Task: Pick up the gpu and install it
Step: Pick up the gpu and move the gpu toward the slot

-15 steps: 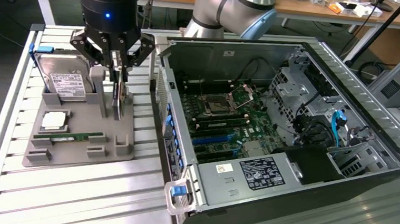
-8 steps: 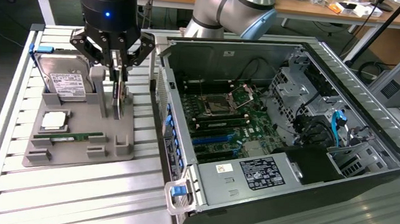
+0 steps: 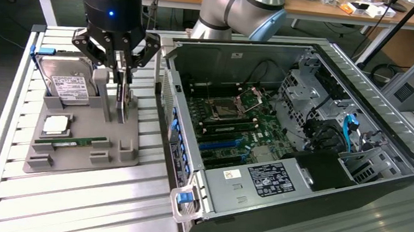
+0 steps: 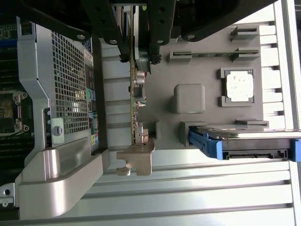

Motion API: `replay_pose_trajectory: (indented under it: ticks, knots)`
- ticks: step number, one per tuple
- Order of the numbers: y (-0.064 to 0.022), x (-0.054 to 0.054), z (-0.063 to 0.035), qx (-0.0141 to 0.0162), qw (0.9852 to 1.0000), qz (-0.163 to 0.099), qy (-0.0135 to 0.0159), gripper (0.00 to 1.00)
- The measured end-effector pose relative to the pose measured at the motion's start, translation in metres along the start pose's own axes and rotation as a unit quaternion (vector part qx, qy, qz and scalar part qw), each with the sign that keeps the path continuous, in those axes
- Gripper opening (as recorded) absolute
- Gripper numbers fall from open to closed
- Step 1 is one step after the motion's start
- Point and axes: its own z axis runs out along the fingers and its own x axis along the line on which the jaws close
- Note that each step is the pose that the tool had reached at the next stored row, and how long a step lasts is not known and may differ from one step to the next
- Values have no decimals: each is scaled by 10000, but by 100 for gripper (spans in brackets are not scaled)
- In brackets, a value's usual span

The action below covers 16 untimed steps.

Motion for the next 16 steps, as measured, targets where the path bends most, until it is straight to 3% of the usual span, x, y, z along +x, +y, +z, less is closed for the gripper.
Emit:
replay_pose_trajectory:
  ticks: [16]
  knots:
    - [2,-1,-43,0,10000,0,0,27]
